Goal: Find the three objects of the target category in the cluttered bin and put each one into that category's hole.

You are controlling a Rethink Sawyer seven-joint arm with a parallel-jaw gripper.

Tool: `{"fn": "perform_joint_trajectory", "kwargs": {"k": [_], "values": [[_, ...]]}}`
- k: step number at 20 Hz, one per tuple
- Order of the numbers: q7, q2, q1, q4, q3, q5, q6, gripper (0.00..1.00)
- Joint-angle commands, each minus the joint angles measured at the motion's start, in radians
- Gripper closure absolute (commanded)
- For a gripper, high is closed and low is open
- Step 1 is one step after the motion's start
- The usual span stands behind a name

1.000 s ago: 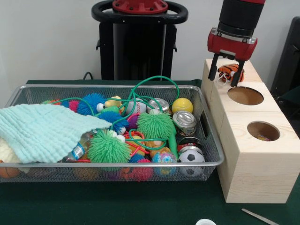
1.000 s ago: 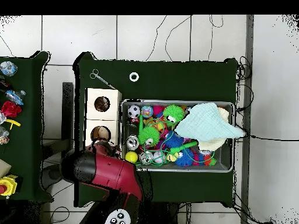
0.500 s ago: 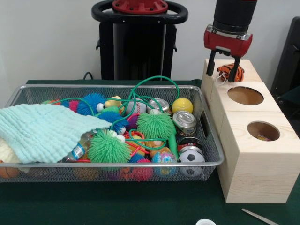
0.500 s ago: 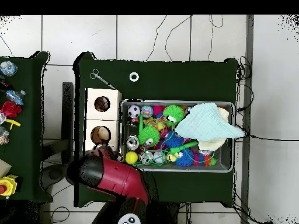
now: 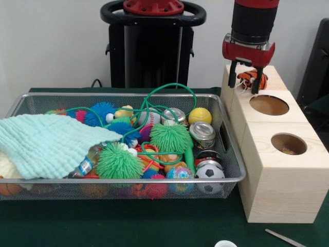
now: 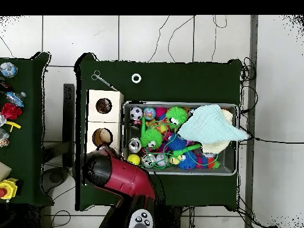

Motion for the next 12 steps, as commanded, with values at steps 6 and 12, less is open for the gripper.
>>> {"fn": "perform_joint_trajectory", "kwargs": {"k": [6, 12], "values": [[0.233, 0.083, -0.019, -0.060, 0.152, 0.067, -0.014, 0.00], [0.269, 0.040, 0.011, -0.059, 0.096, 0.056, 0.111, 0.00]]}}
